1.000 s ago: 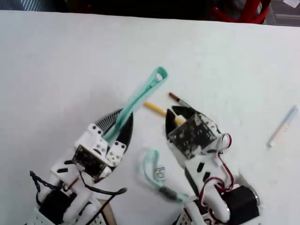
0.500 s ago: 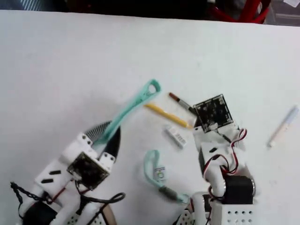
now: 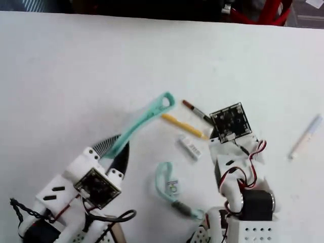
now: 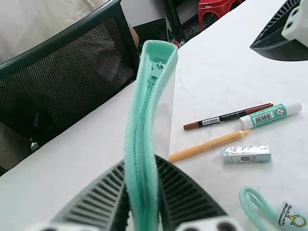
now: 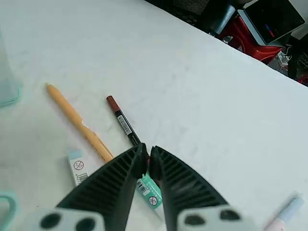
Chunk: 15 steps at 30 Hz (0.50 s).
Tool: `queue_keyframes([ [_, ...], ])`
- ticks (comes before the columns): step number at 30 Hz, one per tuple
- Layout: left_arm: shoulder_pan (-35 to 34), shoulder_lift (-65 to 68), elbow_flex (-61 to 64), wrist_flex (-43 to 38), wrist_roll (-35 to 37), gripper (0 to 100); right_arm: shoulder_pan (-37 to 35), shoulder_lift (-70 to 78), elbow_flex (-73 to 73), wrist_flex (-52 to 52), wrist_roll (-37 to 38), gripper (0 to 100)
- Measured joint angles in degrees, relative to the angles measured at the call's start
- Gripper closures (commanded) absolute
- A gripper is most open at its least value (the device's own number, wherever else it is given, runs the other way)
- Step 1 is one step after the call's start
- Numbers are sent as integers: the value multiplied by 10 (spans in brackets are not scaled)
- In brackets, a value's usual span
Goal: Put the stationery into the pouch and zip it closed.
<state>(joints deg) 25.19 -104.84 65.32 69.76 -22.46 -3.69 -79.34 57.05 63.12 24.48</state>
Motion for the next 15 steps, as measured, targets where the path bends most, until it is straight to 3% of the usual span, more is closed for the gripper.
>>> queue_keyframes([
  [6, 0, 0, 3, 0, 0, 979, 0, 0, 0, -2, -64, 977],
  [15, 0, 0, 4, 4, 0, 979, -32, 0, 47, -51, -75, 975],
])
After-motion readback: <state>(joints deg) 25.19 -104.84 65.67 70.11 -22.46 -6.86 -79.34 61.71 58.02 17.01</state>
